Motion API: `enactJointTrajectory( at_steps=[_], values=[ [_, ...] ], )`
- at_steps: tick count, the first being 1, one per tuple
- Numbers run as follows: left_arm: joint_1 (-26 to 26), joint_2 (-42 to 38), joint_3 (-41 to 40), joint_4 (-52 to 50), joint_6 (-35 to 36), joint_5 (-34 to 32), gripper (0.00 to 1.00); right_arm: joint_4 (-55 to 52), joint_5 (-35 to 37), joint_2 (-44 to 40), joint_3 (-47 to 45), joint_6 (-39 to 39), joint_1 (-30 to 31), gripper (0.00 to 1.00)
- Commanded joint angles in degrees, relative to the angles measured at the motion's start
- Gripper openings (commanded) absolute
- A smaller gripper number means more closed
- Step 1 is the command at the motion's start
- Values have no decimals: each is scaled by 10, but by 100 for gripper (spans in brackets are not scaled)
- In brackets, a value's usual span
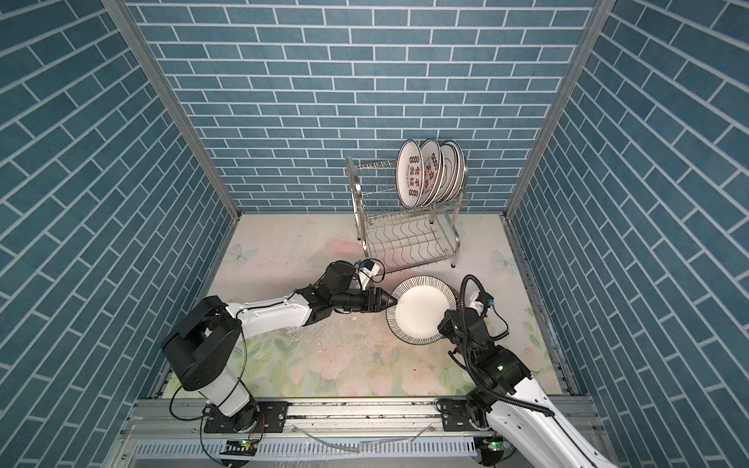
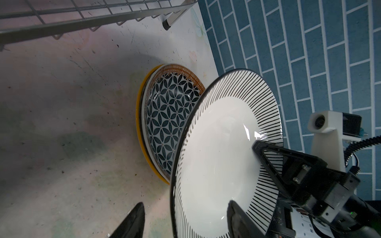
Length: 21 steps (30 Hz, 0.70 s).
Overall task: Unload the plates from the dish rack
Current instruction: Place the plate among the plates.
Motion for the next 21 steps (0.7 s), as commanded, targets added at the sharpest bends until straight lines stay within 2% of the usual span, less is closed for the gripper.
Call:
enactJointTrajectory(
  at_steps=[1,3,4,10,21],
  values=[
    [1,14,2,17,-2,13,61,123,-32,-5,-5,64,-5,0],
    [1,21,6,17,-5,18,50,138,-42,-3,-9,62,-8,0],
    [1,24,7,17,-9,19,48,144,-46,-3,-11,61,-9,0],
    [0,23,8,9,-11,16,41,167,-61,1,-20,53,-16,0],
    [0,23,15,-14,-5,15,18,257,-99,37,-44,30,-26,0]
  ],
)
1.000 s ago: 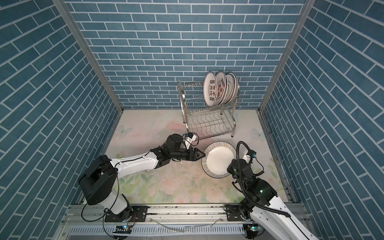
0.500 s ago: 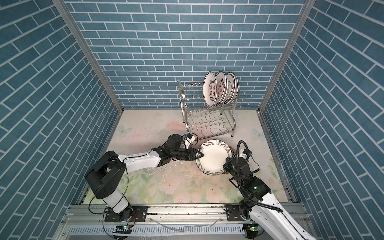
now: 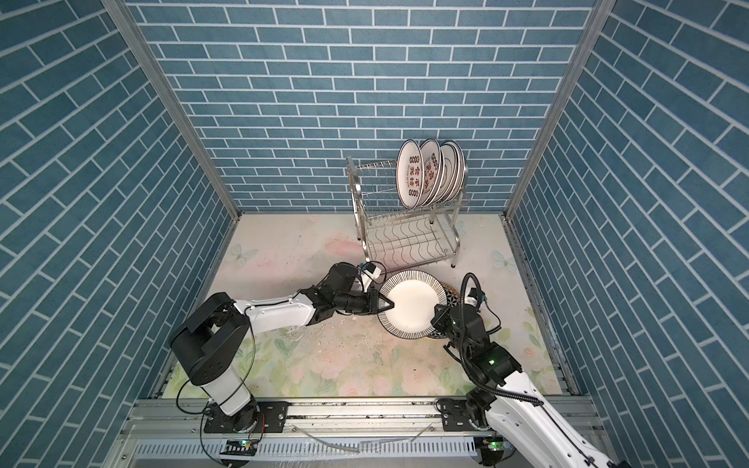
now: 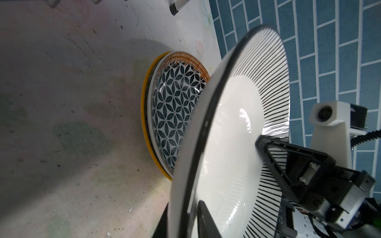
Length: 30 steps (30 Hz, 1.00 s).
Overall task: Unload the plates from the dish rack
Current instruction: Place the plate among the plates.
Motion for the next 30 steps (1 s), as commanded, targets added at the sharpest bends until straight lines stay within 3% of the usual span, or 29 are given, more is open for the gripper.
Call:
enactJointTrajectory(
  at_steps=[1,8,18,30],
  values=[
    [-1,-1,14,-12,12,4,17,126,-22,-4,-6,26,-3,0],
    [-2,-2,23,-24,13,4,6,129,-16,-21,-11,12,-4,7],
    [-2,-5,37,-24,-9,2,1,110,-9,-41,-7,-6,-5,42],
    [-11,-26,33,3,-59,-28,0,-16,65,-72,15,0,-6,54]
  ],
)
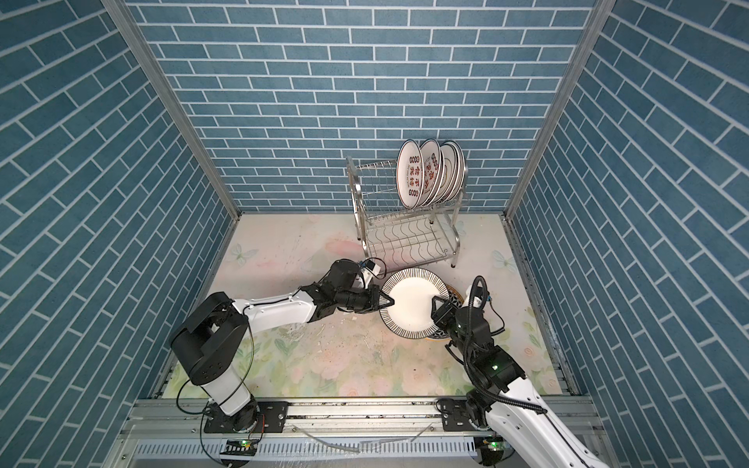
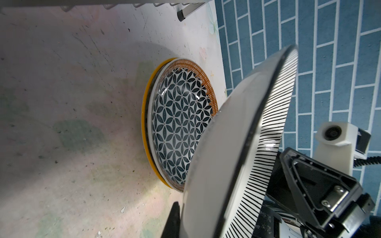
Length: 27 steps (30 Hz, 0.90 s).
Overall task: Unload the plates from the dish rack
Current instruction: Place the plate among the plates.
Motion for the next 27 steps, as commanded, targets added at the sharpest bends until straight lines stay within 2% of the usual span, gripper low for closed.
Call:
enactJointTrajectory(
  at_steps=[1,7,17,27],
  values=[
    [-8,-28,10,26,-12,-16,0,-50,54,-28,28,9,-1,54],
    [-14,-27,14,33,-25,-30,0,-146,106,-54,47,19,-1,55],
    [-43,-9,45,19,-48,-88,0,-334,254,-85,108,27,-1,55],
    [-67,71,131,-3,-80,-125,0,-433,354,-87,183,-43,-1,57]
  ],
)
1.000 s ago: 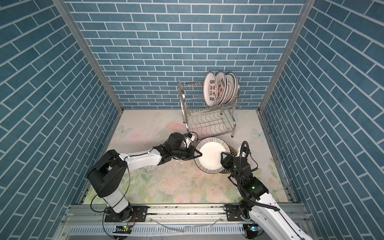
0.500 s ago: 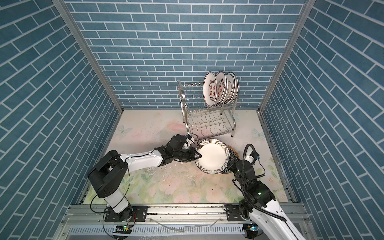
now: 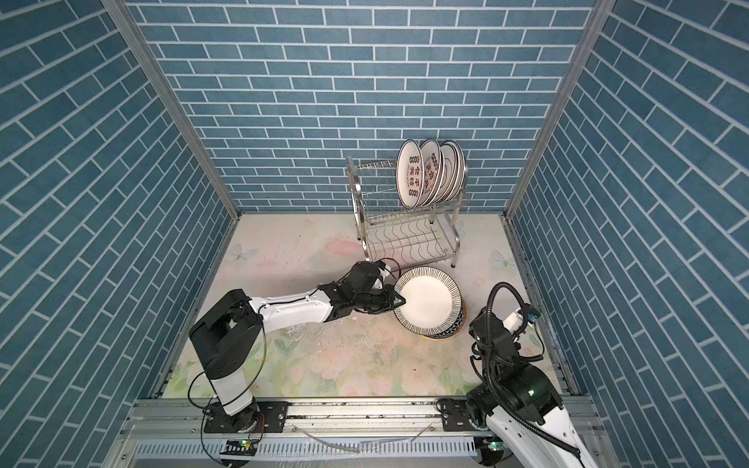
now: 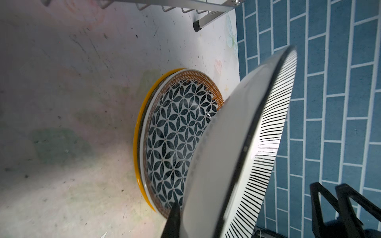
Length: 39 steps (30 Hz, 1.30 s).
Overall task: Unload the plates from the dish rack
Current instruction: Place the plate among the plates.
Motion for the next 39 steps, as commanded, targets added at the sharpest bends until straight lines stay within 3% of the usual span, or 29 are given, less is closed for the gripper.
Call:
enactJointTrajectory(
  at_steps=[1,17,39],
  values=[
    [-6,16,42,47,-24,-7,0,-62,62,10,36,-38,-1,57],
    [-20,74,120,-8,-32,-45,2,-27,80,70,52,-128,-2,61],
    [-34,94,143,-55,-22,-51,5,-15,75,51,30,-136,-3,62]
  ],
)
